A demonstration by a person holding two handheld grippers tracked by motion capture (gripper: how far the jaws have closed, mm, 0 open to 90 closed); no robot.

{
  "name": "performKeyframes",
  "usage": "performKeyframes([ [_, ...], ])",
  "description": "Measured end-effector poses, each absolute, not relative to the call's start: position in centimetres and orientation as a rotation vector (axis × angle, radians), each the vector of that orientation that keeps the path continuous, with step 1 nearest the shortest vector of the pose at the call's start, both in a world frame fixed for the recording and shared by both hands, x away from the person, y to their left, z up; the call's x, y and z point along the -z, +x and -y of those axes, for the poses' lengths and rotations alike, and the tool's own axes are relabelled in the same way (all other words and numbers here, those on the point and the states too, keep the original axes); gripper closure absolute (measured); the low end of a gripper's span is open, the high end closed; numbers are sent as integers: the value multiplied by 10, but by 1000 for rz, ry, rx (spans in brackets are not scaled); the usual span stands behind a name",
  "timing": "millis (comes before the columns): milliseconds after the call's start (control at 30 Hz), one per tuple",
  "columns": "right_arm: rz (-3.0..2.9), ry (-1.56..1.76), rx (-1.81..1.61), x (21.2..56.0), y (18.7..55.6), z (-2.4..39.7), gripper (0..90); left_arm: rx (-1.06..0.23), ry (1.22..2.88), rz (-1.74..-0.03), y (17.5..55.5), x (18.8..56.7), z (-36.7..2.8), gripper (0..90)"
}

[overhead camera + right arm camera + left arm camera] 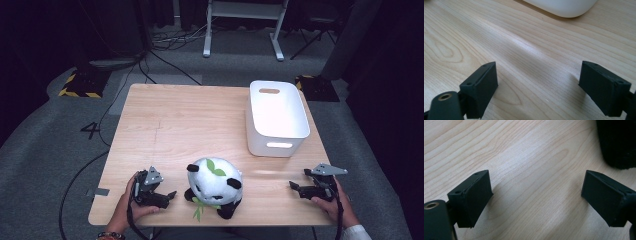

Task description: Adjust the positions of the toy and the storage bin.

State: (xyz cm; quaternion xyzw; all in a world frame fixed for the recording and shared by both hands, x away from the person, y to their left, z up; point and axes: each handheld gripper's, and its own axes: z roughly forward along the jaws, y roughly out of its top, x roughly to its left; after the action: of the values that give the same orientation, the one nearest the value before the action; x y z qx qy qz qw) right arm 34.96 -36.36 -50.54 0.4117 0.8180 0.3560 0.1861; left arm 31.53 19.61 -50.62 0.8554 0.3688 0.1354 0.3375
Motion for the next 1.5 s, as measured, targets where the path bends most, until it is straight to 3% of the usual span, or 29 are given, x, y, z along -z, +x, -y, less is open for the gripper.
performKeyframes([
  [600, -2347, 1056, -1051, 499, 340, 361, 198, -361, 2228, -965, 314, 506, -195, 89],
  [833, -2345, 1006, -1087, 489, 334, 351, 218, -336, 2237, -954, 312, 503, -195, 162],
  [1100, -2372, 951, -1063, 488, 333, 331, 214, -304, 2190, -874, 306, 487, -191, 163],
  [1500, -2367, 976, -1041, 492, 335, 338, 232, -270, 2136, -792, 300, 467, -177, 166],
])
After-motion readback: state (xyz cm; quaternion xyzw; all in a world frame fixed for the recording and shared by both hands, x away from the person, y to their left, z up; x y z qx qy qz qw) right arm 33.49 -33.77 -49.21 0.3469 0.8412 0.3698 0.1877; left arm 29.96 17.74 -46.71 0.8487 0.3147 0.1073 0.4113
